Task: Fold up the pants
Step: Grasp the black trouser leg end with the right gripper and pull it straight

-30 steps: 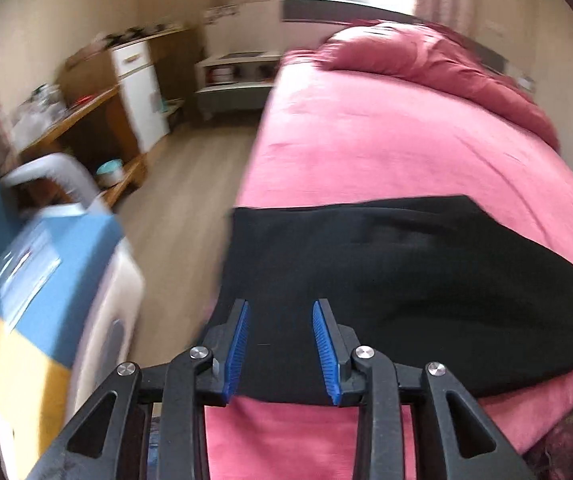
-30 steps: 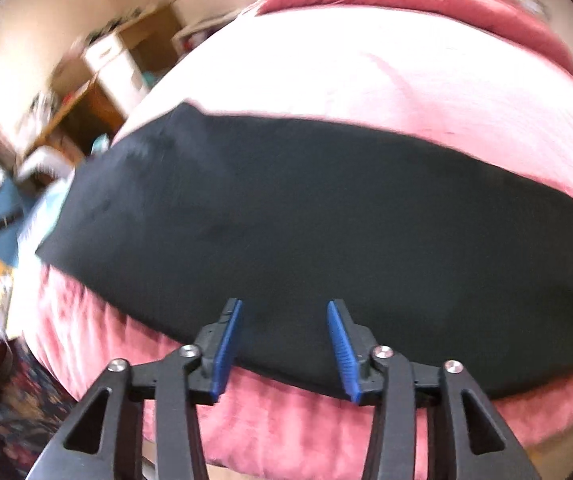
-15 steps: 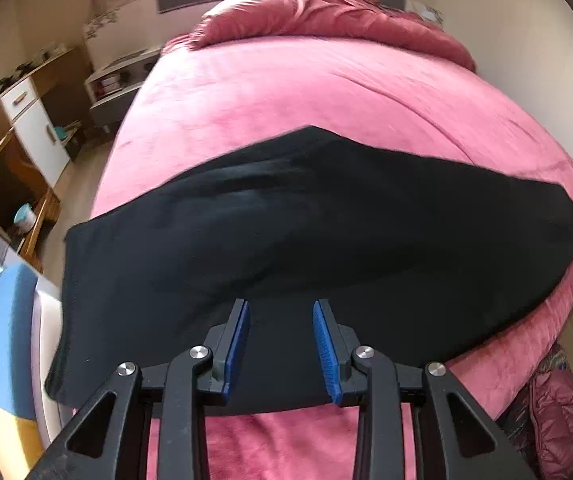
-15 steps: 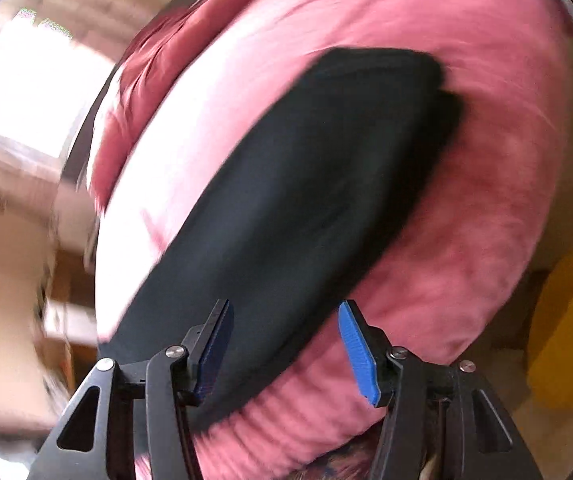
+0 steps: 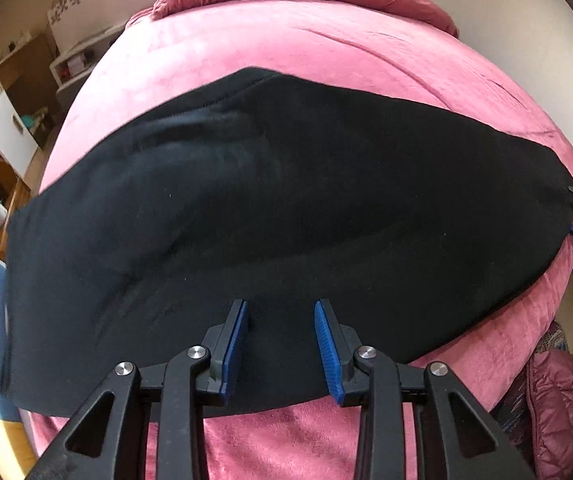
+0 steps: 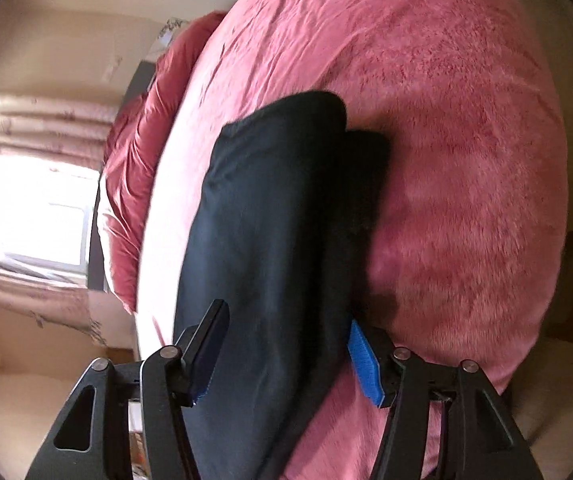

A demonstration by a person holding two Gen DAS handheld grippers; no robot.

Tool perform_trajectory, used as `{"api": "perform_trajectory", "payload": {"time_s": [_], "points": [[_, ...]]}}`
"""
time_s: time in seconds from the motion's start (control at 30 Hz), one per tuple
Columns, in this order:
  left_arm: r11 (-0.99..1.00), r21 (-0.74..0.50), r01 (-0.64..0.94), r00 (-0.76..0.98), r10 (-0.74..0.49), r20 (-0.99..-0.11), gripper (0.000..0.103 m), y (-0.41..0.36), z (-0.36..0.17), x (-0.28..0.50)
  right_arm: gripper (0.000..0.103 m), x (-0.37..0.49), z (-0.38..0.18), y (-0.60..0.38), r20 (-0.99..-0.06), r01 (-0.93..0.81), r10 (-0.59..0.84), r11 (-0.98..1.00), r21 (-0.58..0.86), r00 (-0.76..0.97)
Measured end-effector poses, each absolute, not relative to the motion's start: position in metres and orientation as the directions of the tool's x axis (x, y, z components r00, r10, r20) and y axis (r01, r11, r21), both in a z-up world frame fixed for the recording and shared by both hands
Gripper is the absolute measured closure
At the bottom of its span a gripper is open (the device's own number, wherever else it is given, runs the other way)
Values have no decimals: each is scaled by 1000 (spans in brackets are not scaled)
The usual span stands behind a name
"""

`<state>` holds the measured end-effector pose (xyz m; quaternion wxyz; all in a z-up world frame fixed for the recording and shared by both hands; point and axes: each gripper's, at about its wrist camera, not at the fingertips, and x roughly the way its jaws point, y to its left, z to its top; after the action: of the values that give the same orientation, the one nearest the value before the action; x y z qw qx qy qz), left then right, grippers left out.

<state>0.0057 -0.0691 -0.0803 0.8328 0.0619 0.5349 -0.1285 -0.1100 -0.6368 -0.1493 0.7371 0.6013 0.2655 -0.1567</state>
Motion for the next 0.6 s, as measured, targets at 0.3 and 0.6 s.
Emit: {"api": "perform_trajectory", "payload": {"time_s": [0.3,0.6], "points": [[960,-65,272,383,-171,-908,68,-63,-80,3,46,-112,-146,-635,-570,543,74,226,809,818],[962,-105,251,369,-196,-909,68,-51,-79,12,87,-94,-136,-637,-640,593,58,319,739,766]]}}
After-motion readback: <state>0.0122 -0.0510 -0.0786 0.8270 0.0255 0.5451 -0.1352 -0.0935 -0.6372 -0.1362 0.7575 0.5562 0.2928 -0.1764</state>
